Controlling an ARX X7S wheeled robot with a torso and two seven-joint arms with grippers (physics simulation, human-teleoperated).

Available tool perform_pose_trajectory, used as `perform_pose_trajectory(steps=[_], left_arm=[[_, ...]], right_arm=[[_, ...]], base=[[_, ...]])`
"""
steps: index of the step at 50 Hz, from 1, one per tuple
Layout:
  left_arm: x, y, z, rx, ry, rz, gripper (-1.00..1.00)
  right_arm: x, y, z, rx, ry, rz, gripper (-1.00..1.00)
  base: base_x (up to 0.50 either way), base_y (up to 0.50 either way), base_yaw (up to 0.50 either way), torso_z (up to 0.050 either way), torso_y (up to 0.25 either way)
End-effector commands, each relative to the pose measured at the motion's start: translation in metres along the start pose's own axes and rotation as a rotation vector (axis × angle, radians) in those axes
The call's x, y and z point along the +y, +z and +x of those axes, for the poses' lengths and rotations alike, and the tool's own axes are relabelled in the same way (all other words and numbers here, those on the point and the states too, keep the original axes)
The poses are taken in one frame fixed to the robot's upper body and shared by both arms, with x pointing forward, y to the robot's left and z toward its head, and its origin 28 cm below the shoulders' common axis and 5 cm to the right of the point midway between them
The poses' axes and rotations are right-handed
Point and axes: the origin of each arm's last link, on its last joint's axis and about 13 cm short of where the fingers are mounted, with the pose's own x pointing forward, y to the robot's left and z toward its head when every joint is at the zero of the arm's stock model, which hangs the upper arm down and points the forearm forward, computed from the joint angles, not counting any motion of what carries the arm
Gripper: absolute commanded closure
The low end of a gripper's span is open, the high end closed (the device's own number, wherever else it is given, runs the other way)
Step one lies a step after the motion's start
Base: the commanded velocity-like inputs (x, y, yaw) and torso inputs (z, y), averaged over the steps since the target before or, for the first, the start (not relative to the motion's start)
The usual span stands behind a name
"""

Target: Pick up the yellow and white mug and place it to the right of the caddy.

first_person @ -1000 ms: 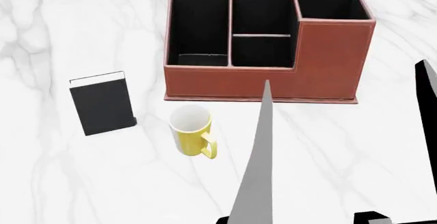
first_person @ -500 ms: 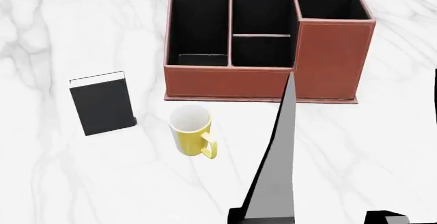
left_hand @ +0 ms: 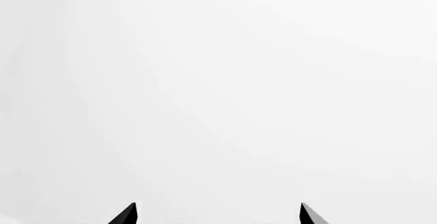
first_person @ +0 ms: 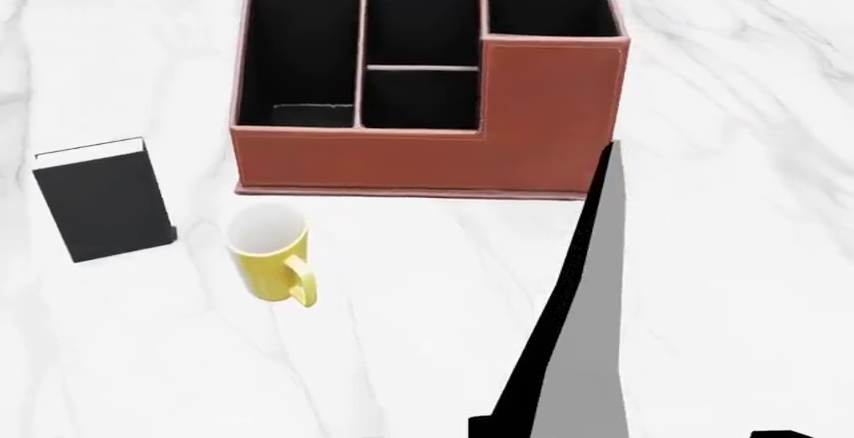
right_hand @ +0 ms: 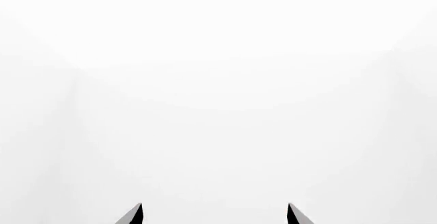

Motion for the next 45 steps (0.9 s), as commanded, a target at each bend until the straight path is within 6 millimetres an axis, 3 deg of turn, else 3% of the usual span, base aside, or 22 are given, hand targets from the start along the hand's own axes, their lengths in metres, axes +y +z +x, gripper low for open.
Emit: perform_pose_trajectory(steps=[1,7,18,45], left_arm=[[0.0,0.0,0.001,0.003,-0.004,0.002,-1.0],[-0.001,0.0,0.002,0.002,-0.008,0.002,-1.0],[-0.003,-0.001,0.001,0.006,-0.016,0.005,-1.0],[-0.004,-0.001,0.002,0.008,-0.03,0.011,-1.0]], right_arm=[[0.0,0.0,0.0,0.001,0.002,0.004,-1.0],[0.001,-0.003,0.002,0.021,-0.012,-0.037,-1.0],[0.008,-0.01,0.004,0.056,0.04,-0.101,-1.0],[0.009,-0.009,0.005,0.026,0.066,-0.112,-1.0]], base=[[-0.01,-0.5,0.0,0.0,0.0],[-0.01,-0.42,0.0,0.0,0.0],[0.06,0.0,0.0,0.0,0.0],[0.5,0.03,0.0,0.0,0.001]])
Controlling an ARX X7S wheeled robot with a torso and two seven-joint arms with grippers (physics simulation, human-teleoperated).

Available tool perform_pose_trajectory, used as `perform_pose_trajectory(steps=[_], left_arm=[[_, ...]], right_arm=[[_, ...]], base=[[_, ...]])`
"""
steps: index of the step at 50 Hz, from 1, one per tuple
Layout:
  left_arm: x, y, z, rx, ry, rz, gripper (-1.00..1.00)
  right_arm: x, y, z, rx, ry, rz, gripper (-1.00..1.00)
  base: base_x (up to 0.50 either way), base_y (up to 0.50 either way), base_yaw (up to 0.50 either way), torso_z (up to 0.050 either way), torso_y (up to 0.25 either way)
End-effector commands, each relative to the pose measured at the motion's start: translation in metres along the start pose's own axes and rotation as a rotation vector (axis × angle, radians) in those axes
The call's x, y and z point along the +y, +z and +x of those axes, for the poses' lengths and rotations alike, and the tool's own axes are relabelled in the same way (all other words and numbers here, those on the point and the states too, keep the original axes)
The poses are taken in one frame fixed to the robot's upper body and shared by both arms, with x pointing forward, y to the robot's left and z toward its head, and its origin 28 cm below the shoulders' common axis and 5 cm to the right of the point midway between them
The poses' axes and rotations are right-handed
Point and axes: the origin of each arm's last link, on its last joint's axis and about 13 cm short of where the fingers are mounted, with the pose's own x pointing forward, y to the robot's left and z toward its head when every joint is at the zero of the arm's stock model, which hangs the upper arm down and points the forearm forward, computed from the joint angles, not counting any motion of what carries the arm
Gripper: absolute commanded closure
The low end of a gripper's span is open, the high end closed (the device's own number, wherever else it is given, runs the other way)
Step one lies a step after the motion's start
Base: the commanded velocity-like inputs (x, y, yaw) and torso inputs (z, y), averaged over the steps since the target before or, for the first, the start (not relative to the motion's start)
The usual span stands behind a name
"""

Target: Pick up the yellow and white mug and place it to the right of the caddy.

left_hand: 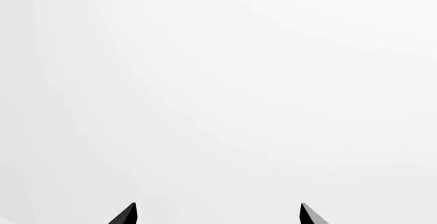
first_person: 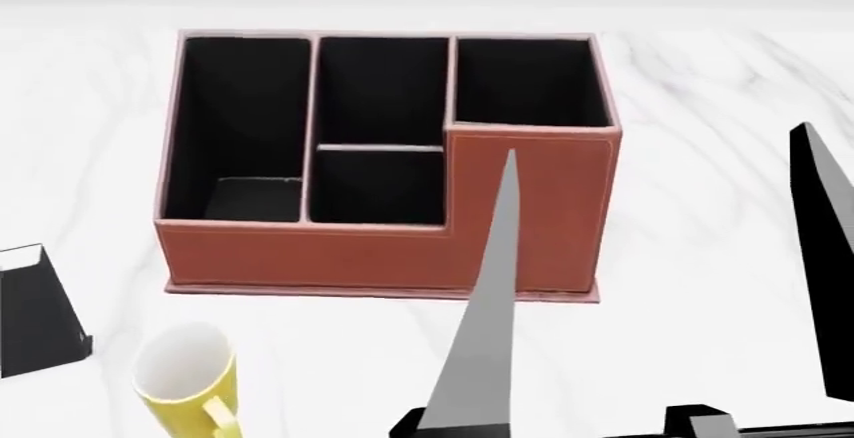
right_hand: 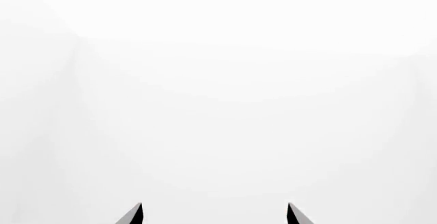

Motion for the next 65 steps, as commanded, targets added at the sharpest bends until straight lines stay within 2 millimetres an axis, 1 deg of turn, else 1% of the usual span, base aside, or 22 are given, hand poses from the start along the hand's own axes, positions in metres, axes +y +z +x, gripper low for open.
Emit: perform_pose_trajectory(steps=[1,29,50,53,59,60,65], left_arm=[[0.0,0.0,0.001,0.0,-0.001,-0.001,-1.0],[0.002,0.001,0.001,0.002,-0.001,-0.006,-1.0],[0.002,0.001,0.001,0.003,-0.002,-0.006,-1.0],[0.002,0.001,0.001,0.004,-0.003,-0.006,-1.0],[0.002,0.001,0.001,0.004,-0.003,-0.006,-1.0],[0.002,0.002,0.002,0.004,-0.001,-0.006,-1.0],[0.003,0.002,0.002,0.006,0.0,-0.007,-1.0]], right_arm=[[0.0,0.001,0.0,-0.006,0.004,0.001,-1.0],[-0.002,0.002,0.0,-0.021,-0.004,0.017,-1.0],[0.0,0.0,-0.001,-0.028,0.018,0.011,-1.0],[0.005,0.003,-0.004,-0.022,0.071,0.075,-1.0],[0.029,-0.007,-0.008,0.032,0.18,0.071,-1.0],[0.037,-0.009,-0.011,0.049,0.216,0.077,-1.0],[0.051,-0.012,-0.016,0.073,0.283,0.077,-1.0]], base=[[0.5,0.02,0.0,0.0,0.0],[0.49,0.02,0.0,0.0,0.002],[0.0,0.0,0.0,0.0,0.001],[0.0,0.0,0.0,0.0,0.0],[0.0,0.0,0.0,0.0,0.0],[0.0,0.0,0.0,0.0,0.0],[0.0,0.0,0.0,0.0,0.0]])
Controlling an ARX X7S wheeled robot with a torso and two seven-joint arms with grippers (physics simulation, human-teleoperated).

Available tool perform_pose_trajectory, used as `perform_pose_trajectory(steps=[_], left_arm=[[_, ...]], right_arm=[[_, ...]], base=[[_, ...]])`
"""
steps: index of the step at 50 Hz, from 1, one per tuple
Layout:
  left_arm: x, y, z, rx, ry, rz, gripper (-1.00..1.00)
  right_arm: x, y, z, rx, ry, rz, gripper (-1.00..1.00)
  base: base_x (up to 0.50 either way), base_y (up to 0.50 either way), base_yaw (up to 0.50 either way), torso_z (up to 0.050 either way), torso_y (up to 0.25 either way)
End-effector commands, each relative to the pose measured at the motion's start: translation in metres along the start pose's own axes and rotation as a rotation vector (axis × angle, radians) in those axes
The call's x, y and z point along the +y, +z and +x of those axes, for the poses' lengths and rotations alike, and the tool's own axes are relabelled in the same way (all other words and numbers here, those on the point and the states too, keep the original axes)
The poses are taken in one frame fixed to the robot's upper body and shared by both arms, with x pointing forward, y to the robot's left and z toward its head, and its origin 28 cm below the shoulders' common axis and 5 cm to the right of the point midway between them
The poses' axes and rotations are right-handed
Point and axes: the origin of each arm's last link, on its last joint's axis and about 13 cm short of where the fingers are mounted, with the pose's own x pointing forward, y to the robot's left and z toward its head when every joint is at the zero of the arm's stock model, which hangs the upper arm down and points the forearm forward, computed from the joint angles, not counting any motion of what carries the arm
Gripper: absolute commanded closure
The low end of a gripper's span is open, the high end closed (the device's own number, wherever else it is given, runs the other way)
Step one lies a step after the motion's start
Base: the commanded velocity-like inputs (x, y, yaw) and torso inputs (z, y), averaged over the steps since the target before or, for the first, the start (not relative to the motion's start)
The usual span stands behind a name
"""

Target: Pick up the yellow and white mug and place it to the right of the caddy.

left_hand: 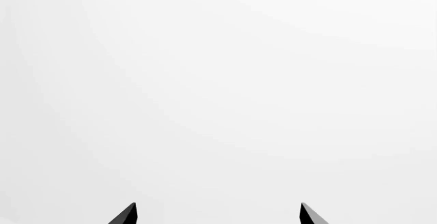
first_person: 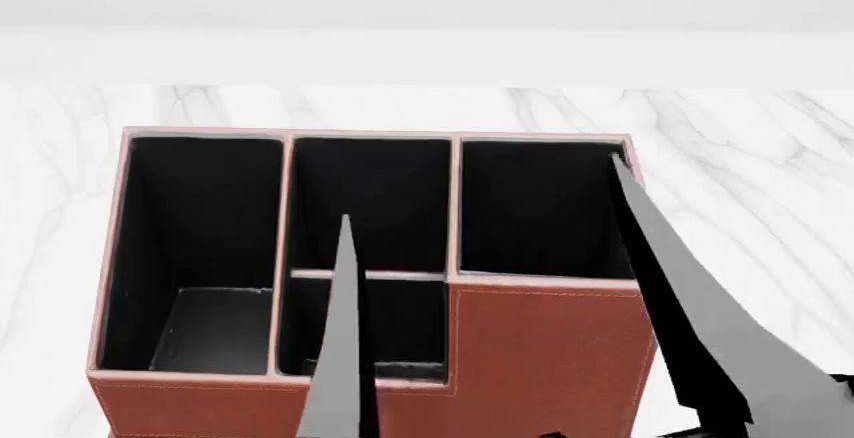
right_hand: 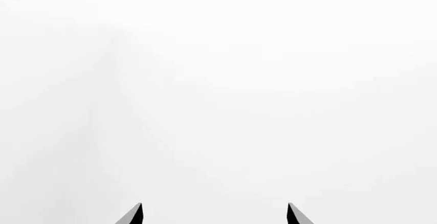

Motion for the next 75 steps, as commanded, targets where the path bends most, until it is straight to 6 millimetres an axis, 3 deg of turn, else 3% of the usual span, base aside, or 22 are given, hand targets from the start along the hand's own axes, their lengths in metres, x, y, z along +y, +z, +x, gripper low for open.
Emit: perform_pose_trajectory(steps=[1,9,18,36,59,75], left_arm=[[0.0,0.0,0.0,0.002,0.001,-0.001,-1.0],[0.0,0.0,0.0,0.001,0.0,-0.001,-1.0],[0.002,0.001,0.001,0.002,0.005,-0.004,-1.0],[0.002,0.002,0.002,0.006,0.004,-0.005,-1.0],[0.003,0.002,0.002,0.007,0.002,-0.006,-1.0],[0.002,0.002,0.002,0.01,0.0,-0.005,-1.0]], right_arm=[[0.031,-0.008,-0.007,0.059,0.147,0.036,-1.0],[0.056,-0.009,-0.022,0.17,0.284,0.102,-1.0],[0.071,-0.01,-0.032,0.208,0.348,0.128,-1.0],[0.078,-0.018,-0.039,0.291,0.393,0.192,-1.0],[0.094,-0.049,-0.044,0.417,0.41,0.254,-1.0],[0.115,-0.061,-0.065,0.489,0.527,0.28,-1.0]], base=[[0.0,0.0,0.0,0.0,0.0],[0.0,0.0,0.0,0.0,0.0],[0.0,0.0,0.0,0.0,0.0],[0.0,0.0,0.0,0.0,0.0],[0.0,0.0,0.0,0.0,0.0],[0.0,0.0,0.0,0.0,0.0]])
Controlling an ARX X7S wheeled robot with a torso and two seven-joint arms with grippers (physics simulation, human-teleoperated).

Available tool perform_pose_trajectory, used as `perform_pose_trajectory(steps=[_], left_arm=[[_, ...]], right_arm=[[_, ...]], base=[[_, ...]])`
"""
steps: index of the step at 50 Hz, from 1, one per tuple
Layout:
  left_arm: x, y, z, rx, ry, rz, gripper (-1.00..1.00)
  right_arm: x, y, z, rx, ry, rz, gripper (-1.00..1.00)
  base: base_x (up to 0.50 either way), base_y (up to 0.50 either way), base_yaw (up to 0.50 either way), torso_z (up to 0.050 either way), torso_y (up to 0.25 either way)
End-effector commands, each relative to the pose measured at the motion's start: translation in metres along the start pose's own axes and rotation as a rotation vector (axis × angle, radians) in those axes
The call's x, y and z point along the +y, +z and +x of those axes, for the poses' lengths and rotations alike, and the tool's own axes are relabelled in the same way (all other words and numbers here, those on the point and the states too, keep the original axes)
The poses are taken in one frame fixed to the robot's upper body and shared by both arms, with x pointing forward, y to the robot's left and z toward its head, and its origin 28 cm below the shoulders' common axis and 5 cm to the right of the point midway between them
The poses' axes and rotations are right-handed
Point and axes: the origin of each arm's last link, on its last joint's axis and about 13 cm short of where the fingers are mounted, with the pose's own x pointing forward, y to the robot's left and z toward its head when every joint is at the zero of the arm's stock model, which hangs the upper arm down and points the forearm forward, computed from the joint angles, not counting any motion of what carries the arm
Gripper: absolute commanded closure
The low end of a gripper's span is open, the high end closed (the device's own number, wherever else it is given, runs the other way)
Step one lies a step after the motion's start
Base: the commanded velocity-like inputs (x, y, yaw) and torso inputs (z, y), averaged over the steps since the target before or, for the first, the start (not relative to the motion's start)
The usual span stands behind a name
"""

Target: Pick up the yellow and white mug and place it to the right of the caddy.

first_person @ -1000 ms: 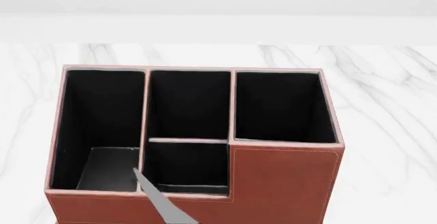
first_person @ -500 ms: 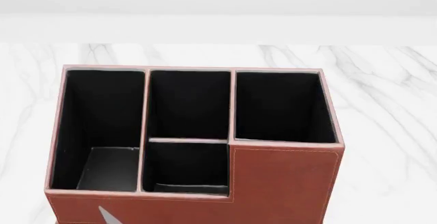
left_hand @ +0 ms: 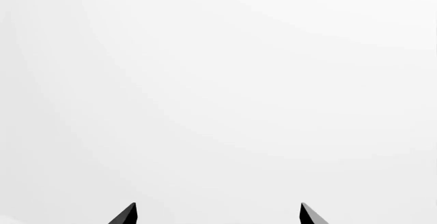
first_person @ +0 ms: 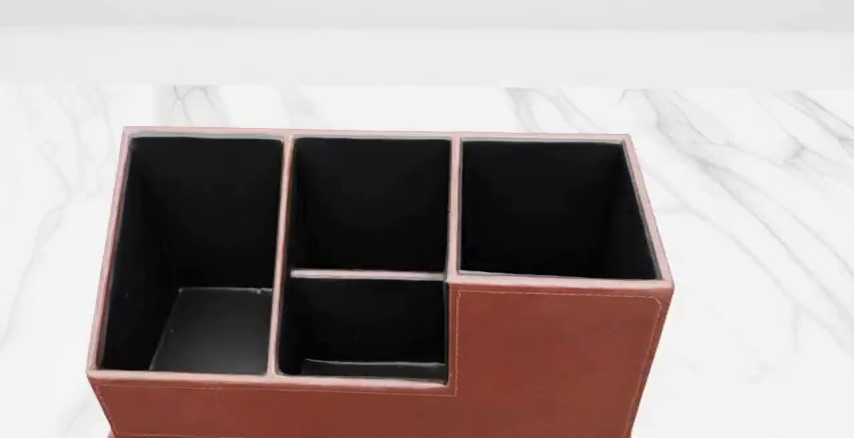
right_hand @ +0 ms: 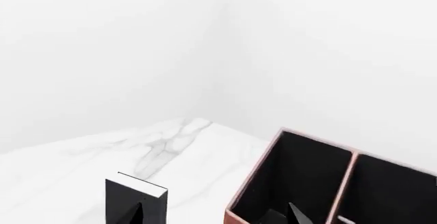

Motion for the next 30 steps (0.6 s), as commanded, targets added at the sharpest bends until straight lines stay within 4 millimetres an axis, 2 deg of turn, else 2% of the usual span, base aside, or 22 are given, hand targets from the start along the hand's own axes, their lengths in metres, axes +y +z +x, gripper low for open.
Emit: perform_pose_trajectory(steps=[1,8,21,30], left_arm=[[-0.001,0.0,0.0,0.001,-0.001,0.0,-1.0],[0.0,0.0,0.0,0.001,0.001,0.0,-1.0],[-0.002,-0.001,-0.001,0.003,-0.003,0.003,-1.0],[-0.001,-0.001,-0.001,0.004,-0.003,0.002,-1.0]], right_arm=[[0.015,-0.017,-0.001,0.056,0.068,0.022,-1.0],[0.025,-0.026,-0.004,0.087,0.114,0.029,-1.0],[0.031,-0.047,-0.003,0.169,0.142,0.064,-1.0],[0.037,-0.052,-0.005,0.19,0.169,0.087,-1.0]], base=[[0.0,0.0,0.0,0.0,0.0],[0.0,0.0,0.0,0.0,0.0],[0.0,0.0,0.0,0.0,0.0],[0.0,0.0,0.0,0.0,0.0]])
